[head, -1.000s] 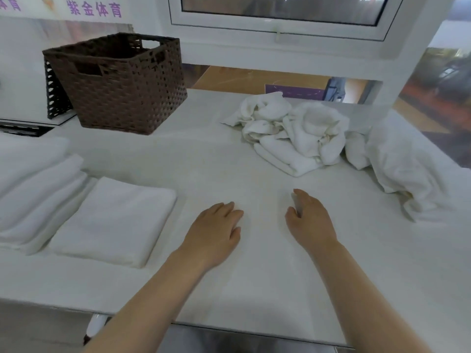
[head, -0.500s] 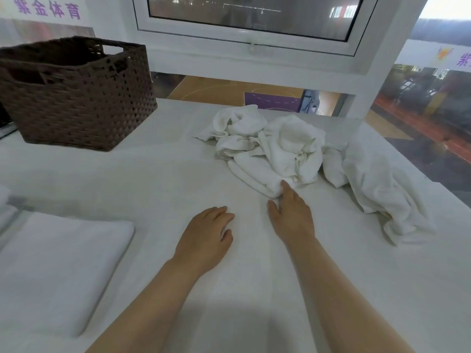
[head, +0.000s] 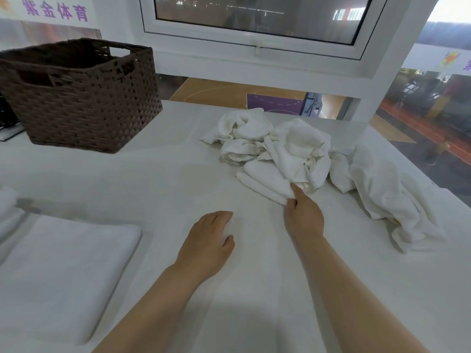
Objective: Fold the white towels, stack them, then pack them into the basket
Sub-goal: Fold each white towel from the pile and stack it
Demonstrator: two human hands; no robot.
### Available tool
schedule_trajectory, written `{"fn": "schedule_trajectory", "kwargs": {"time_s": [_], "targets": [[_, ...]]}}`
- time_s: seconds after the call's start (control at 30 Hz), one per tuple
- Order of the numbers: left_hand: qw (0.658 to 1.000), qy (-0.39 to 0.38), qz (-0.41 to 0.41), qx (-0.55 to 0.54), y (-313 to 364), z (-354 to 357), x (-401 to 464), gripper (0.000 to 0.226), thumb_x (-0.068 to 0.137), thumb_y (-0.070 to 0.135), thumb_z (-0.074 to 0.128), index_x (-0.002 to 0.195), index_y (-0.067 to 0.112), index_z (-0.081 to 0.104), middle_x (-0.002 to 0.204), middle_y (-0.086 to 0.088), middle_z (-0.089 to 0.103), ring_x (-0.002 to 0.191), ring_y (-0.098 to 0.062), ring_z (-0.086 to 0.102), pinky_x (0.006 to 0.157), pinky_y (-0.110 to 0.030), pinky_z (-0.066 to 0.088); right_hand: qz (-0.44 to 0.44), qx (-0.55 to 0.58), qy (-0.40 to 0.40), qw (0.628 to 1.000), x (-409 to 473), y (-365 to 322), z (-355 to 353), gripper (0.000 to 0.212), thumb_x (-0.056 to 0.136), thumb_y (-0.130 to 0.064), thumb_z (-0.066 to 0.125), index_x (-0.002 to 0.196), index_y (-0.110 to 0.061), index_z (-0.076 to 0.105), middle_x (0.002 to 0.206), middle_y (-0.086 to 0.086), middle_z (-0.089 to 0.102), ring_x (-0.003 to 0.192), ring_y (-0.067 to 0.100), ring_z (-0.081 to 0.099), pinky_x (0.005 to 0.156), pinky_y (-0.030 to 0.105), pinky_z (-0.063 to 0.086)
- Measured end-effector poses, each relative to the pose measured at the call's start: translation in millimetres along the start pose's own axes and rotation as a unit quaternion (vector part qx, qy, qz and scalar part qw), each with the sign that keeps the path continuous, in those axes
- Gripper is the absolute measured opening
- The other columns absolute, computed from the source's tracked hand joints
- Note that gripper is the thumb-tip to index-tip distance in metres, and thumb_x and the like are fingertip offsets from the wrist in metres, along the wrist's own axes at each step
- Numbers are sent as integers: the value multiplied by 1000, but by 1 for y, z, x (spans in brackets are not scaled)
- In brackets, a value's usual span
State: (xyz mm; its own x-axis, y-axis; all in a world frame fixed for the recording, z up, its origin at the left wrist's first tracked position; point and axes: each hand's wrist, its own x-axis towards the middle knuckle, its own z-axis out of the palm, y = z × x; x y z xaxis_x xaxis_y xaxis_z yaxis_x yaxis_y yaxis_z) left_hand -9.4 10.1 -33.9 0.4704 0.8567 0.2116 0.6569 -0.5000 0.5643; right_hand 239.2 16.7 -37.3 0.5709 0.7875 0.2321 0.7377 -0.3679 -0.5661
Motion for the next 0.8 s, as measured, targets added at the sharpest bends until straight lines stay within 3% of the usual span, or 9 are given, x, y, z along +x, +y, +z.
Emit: {"fn": "schedule_trajectory", "kwargs": {"time_s": [0.1,0.27,0.37,0.43,0.5,0.6,0.67,0.8], "targets": [[999,12,-24,-42,0,-1,0,54,99,28,49,150,26,31,151,14,33,139,-3,26,106,-13,19,-22,32,-15,999,-17,6,-9,49,100,-17,40,146,-32,45,114,0,68,89,17,58,76,28,42],[996,34,-27,-80,-1,-1,1,60,97,28,53,150,32,25,158,12,20,143,-5,19,103,-15,22,-81,40,-33,995,-58,17,-28,50,97,-14,46,143,-35,48,96,-13,62,75,4,51,65,14,34],[994,26,-3,-104,-1,-1,0,64,95,29,57,148,43,24,159,17,10,143,-1,12,91,-7,30,-113,43,-58,991,-74,21,-35,50,96,-14,47,141,-37,50,94,-17,59,75,-2,50,65,7,34],[994,10,17,-111,-1,-2,-1,62,94,28,58,146,46,28,158,22,8,143,2,10,96,-9,33,-125,48,-70,989,-79,20,-37,51,94,-13,48,139,-37,53,92,-19,57,75,-7,50,65,6,36],[993,-1,32,-116,-2,-3,-2,59,94,21,57,142,47,35,158,22,10,144,2,9,107,-17,30,-136,52,-79,986,-82,17,-40,50,93,-13,49,137,-37,56,91,-20,57,77,-7,51,66,6,37],[993,15,43,-107,-4,-6,-3,56,93,12,52,138,46,44,158,20,16,144,1,14,101,-4,21,-160,62,-98,980,-88,14,-44,48,93,-14,52,135,-36,58,82,-24,55,76,-5,53,66,7,37],[995,34,44,-83,-6,-7,-4,53,94,10,50,136,41,50,158,19,22,143,0,19,100,-3,17,-172,70,-104,977,-93,14,-43,47,93,-16,54,135,-36,57,79,-24,52,75,-5,53,67,9,37],[996,52,39,-68,-10,-9,-8,43,97,13,52,133,36,57,153,16,35,139,-3,32,105,-8,20,-155,62,-96,981,-100,8,-36,53,94,-39,55,145,-35,39,100,-22,53,89,-2,49,77,23,39]]}}
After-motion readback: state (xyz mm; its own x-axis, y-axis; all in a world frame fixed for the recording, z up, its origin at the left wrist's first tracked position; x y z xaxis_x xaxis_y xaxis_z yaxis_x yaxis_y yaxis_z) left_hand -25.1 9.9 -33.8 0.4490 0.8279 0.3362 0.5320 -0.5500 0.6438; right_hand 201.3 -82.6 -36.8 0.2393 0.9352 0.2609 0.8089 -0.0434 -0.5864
